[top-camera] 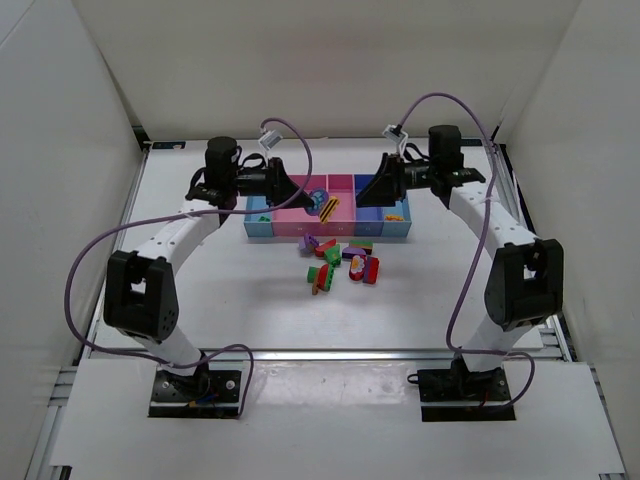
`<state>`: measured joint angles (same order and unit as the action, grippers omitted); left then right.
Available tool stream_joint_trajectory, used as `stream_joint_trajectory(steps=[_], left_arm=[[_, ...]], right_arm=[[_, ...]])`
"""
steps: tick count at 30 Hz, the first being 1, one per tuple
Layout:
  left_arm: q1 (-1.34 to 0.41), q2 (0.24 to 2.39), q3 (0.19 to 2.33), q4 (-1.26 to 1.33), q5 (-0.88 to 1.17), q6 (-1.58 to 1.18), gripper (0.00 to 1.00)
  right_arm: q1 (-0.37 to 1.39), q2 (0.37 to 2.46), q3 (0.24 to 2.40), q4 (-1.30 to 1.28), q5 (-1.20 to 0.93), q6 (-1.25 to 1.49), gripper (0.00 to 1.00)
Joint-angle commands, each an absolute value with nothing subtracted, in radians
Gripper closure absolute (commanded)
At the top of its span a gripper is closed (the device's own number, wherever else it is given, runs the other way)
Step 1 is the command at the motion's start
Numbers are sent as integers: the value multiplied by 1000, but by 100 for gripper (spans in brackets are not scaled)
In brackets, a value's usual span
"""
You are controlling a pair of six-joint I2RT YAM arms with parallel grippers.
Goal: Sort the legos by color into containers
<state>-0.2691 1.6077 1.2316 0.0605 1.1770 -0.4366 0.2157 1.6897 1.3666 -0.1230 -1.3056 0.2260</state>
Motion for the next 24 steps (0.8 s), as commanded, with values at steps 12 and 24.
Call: stream_joint_trajectory(steps=[12, 24], left_arm=[[-203, 1670, 1339, 244, 1279, -572, 81], [-204, 1680, 1347, 270, 1281, -591, 81]], right_arm=[[290, 1678, 1433, -232, -1333, 109, 29], [333, 1749, 1529, -180, -1313, 158, 15]])
